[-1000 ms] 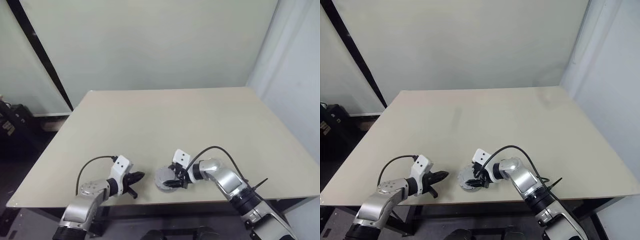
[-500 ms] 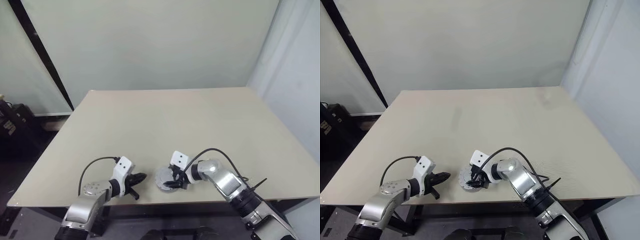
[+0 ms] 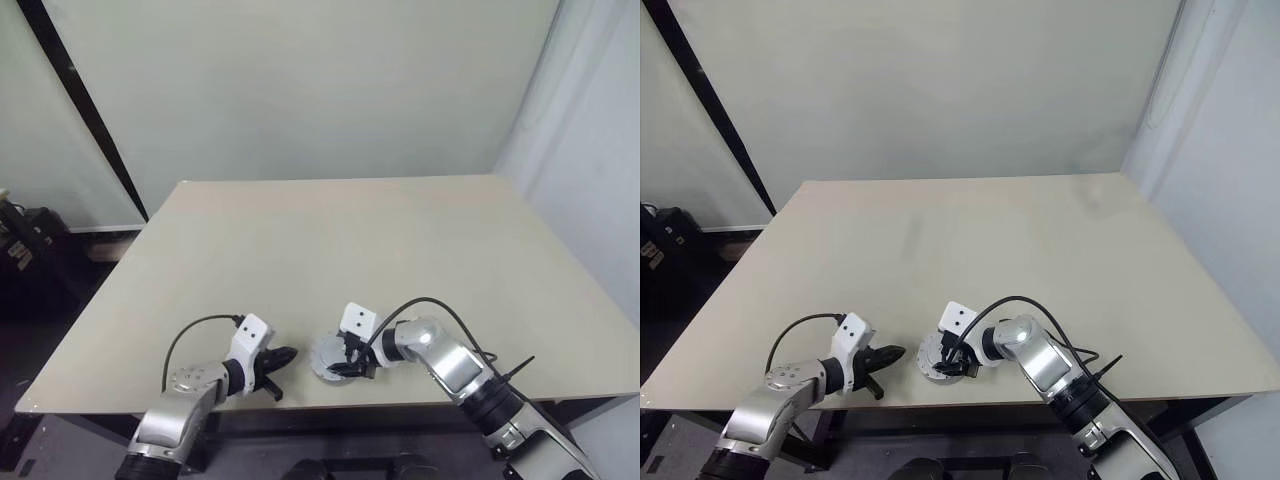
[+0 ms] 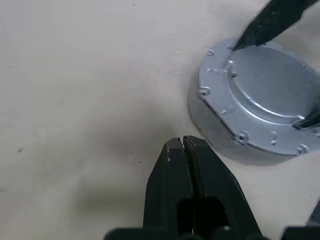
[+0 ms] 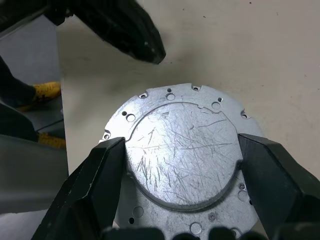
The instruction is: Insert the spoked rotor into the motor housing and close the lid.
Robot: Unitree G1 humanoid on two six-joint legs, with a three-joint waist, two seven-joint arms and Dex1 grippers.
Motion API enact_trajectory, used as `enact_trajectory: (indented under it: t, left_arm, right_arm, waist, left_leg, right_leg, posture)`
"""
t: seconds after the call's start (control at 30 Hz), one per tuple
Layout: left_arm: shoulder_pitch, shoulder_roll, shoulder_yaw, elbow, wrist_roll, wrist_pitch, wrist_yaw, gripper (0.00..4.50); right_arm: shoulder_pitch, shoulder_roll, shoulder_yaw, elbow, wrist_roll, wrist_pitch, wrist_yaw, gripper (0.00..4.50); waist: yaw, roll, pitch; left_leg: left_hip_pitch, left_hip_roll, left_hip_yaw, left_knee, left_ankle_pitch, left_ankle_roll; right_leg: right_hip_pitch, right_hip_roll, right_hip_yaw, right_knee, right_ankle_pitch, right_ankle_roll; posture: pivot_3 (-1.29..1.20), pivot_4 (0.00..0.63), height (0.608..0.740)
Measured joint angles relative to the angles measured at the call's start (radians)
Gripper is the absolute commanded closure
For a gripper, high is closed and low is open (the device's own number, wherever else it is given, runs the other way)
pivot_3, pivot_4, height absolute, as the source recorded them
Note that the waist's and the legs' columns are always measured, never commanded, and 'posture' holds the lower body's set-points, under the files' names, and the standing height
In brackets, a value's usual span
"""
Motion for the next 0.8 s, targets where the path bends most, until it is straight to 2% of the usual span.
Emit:
enact_trajectory:
  t: [0.47,0.8]
  left_arm:
    - [-0.014,-0.045,-0.095,0.070,0.061,-0.017,0.002,4.50]
    - [-0.035,-0.103,-0.019,0.081,0.017,-0.025,0.024,4.50]
  right_arm:
    - [0.000,-0.005,0.001,-0.016,-0.001,0.030,-0.005,1.20]
    - [0.000,-0.009,0.005,-0.021,-0.002,0.035,-0.012,1.20]
  waist:
    - [0.004,0.002,-0.001]
    - [0.010,0.002,-0.002]
  left_leg:
    - [0.000,-0.001,0.000,0.001,0.000,0.000]
    - [0.000,-0.001,-0.001,0.004,0.000,0.000]
  right_leg:
    - [0.001,0.000,0.000,0.000,0.000,0.000]
    - [0.002,0.000,0.000,0.000,0.000,0.000]
  posture:
    - [0.00,0.000,0.740]
    - [0.00,0.000,0.740]
